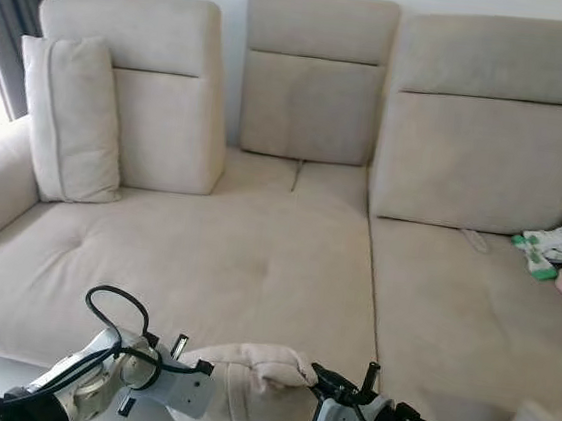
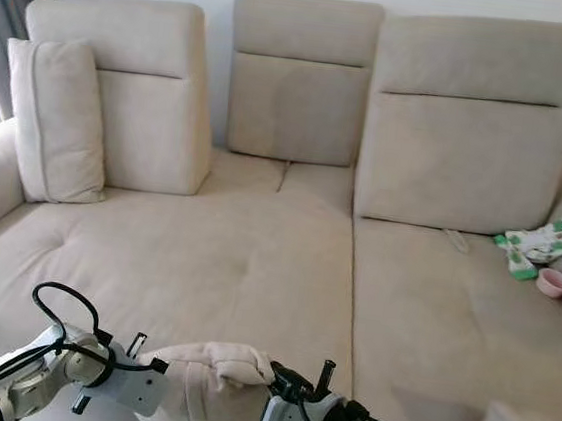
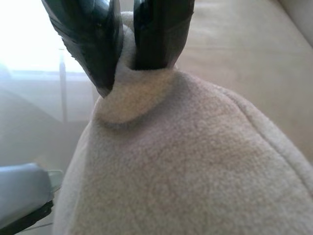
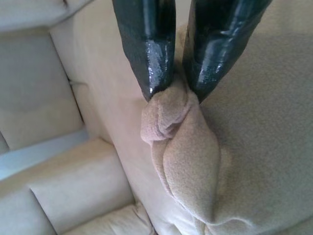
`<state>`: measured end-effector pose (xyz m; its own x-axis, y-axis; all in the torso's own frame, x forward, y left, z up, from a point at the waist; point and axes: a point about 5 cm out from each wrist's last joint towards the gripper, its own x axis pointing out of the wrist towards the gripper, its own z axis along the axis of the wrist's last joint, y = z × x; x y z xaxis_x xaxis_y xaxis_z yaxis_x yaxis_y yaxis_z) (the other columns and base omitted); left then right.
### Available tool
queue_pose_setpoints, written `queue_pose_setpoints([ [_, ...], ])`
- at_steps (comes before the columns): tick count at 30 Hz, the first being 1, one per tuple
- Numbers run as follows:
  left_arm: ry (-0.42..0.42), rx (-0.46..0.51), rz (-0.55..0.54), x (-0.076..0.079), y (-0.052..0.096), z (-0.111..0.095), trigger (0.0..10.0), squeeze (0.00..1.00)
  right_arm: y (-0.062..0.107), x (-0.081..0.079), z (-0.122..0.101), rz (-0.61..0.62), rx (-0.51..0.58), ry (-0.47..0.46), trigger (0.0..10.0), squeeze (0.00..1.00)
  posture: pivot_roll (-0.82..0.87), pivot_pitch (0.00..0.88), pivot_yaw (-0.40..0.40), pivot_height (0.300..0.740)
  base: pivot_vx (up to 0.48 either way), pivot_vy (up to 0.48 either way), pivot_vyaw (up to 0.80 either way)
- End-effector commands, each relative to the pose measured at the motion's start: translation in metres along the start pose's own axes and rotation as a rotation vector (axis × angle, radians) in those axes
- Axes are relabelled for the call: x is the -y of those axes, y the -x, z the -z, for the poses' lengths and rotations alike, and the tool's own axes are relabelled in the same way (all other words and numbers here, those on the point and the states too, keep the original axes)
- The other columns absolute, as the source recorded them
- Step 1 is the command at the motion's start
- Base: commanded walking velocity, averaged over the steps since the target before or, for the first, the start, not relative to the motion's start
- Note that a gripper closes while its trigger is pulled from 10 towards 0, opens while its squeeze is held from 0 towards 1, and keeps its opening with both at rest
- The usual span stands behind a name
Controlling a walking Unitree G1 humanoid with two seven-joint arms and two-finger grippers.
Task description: Move the pillow to the sofa from floor
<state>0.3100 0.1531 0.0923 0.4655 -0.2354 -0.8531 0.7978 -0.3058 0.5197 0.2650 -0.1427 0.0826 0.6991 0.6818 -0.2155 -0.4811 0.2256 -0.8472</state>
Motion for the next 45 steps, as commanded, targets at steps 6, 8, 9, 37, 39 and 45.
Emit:
queue_pose_setpoints([
  [6, -0.025, -0.031, -0.014, -0.001, 0.001, 0.002, 10.0, 0.00, -0.005, 0.011, -0.016, 0.053, 0.083, 0.000, 10.0, 0.00, 0.12, 0.000, 0.045, 0.686, 0.000, 0.000, 0.00],
  [8, -0.025, -0.031, -0.018, -0.002, 0.001, 0.002, 10.0, 0.00, -0.006, 0.012, -0.018, 0.057, 0.085, 0.000, 10.0, 0.00, 0.12, 0.000, 0.045, 0.696, 0.000, 0.000, 0.00],
  [9, -0.025, -0.031, -0.018, -0.002, 0.001, 0.002, 10.0, 0.00, -0.006, 0.012, -0.018, 0.057, 0.085, 0.000, 10.0, 0.00, 0.12, 0.000, 0.045, 0.696, 0.000, 0.000, 0.00],
  [37, -0.027, 0.007, -0.066, -0.010, -0.005, -0.009, 10.0, 0.00, -0.006, 0.023, -0.020, 0.166, 0.028, -0.039, 10.0, 0.00, 0.09, 0.000, 0.045, 0.740, 0.000, 0.000, 0.00],
  [39, -0.017, 0.021, -0.098, -0.015, -0.004, -0.012, 10.0, 0.00, -0.006, 0.024, -0.020, 0.170, 0.024, -0.039, 10.0, 0.00, 0.08, 0.000, 0.045, 0.740, 0.000, 0.000, 0.00],
  [45, 0.021, 0.073, -0.176, -0.028, -0.002, -0.019, 10.0, 0.00, -0.006, 0.027, -0.020, 0.187, 0.020, -0.041, 10.0, 0.00, 0.08, 0.000, 0.045, 0.740, 0.000, 0.000, 0.00],
])
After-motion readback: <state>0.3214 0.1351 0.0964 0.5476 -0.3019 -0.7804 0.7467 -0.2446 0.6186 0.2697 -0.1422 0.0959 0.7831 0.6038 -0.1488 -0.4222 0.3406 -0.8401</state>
